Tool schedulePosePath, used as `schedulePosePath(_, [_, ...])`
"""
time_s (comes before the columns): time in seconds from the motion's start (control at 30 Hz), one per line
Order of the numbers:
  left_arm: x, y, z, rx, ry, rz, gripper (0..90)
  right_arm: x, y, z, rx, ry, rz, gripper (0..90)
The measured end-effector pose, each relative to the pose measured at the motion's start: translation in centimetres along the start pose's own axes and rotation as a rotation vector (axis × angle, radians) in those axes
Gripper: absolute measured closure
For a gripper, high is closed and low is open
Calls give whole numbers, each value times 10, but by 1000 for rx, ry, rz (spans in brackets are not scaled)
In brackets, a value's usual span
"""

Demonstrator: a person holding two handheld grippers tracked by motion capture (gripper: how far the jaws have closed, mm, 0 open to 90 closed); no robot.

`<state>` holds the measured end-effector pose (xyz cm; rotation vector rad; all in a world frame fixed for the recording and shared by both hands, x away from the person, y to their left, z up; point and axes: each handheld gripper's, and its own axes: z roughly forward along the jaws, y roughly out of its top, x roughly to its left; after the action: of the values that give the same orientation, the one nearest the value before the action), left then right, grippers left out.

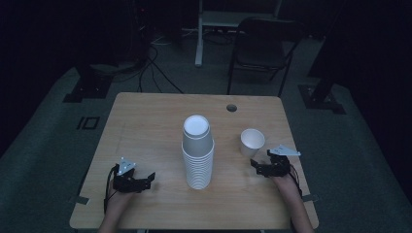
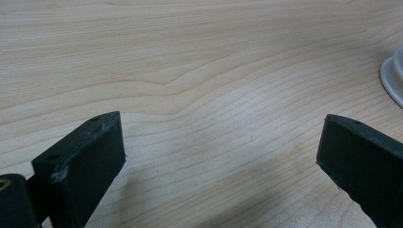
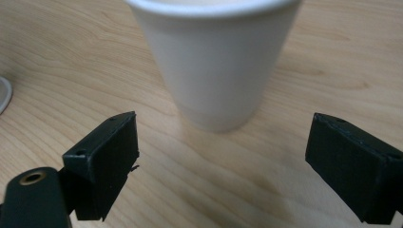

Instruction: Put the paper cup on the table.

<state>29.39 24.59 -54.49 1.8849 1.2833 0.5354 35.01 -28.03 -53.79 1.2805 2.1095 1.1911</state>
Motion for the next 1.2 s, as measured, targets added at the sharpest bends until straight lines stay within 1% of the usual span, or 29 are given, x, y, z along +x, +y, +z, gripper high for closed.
schedulePosePath(0.07, [0,0,0,3,2,2,26,-2,-4,-3,-3,1,13,101])
schedulePosePath(0.17, [0,0,0,5,1,6,27,-4,-6,-7,-2,-12,17,101])
schedulePosePath(0.2, [0,0,0,3,2,3,27,-4,-8,-9,0,-14,19,101])
schedulePosePath(0.27, [0,0,0,3,0,-2,26,-5,-12,-15,1,-38,31,101])
schedulePosePath(0.43, [0,0,0,0,-4,-6,27,-6,-20,-26,2,-50,42,101])
schedulePosePath(0.57, [0,0,0,5,3,-2,27,-5,-25,-33,11,-60,36,101])
schedulePosePath(0.77, [0,0,0,13,3,-1,26,0,-33,-42,20,-98,27,101])
schedulePosePath(0.9, [-1,0,1,24,15,6,26,3,-39,-48,26,-125,23,101])
schedulePosePath(1.03, [-1,0,1,26,17,-1,26,5,-43,-54,30,-138,27,101])
schedulePosePath(1.2, [-1,0,1,30,16,-3,27,7,-51,-61,50,-150,9,101])
